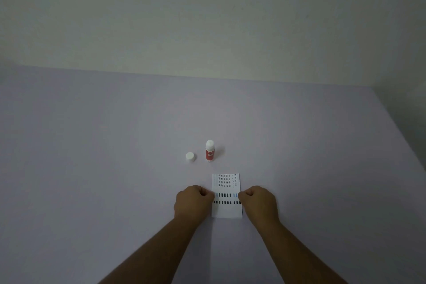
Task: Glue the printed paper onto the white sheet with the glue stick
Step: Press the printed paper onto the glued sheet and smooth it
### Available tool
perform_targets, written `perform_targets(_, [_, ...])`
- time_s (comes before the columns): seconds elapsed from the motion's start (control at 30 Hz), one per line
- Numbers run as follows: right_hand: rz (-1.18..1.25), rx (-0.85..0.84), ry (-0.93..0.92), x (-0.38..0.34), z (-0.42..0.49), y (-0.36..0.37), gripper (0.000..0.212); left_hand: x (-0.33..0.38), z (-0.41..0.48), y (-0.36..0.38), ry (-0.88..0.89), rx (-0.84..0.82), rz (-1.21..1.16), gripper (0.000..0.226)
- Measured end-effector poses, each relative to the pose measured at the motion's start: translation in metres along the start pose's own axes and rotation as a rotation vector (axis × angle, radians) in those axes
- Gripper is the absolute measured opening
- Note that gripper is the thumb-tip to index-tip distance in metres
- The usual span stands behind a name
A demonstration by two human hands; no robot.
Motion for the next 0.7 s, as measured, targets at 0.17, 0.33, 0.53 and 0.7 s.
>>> perform_targets(0.17, [-0.006,-0.001,0.012,-0.0003,0.0005,0.0011,0.039,0.0005,0.0011,0.0003,-0.007,0.001,0.003,0.021])
perform_targets(0.33, [-0.024,-0.001,0.028,-0.0022,0.0008,0.001,0.042,0.0011,0.0022,0.0007,-0.017,0.008,0.01,0.021])
perform_targets(0.53, [-0.014,0.002,0.032,-0.0063,-0.0016,-0.0003,0.048,0.002,0.0038,0.0013,-0.017,0.005,0.041,0.02])
perform_targets(0.7, [-0.019,-0.008,0.056,-0.0068,-0.0009,0.0004,0.046,0.0013,0.0059,0.0028,-0.028,0.003,0.063,0.017])
Point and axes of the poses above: each hand's wrist, its own z-axis towards the middle knuckle, its own y-axis out of the palm, x = y × z, the point moved 1 cm from there along z, towards the middle knuckle, and after that the axes turned 8 degrees about z, right-handed, at the moved point
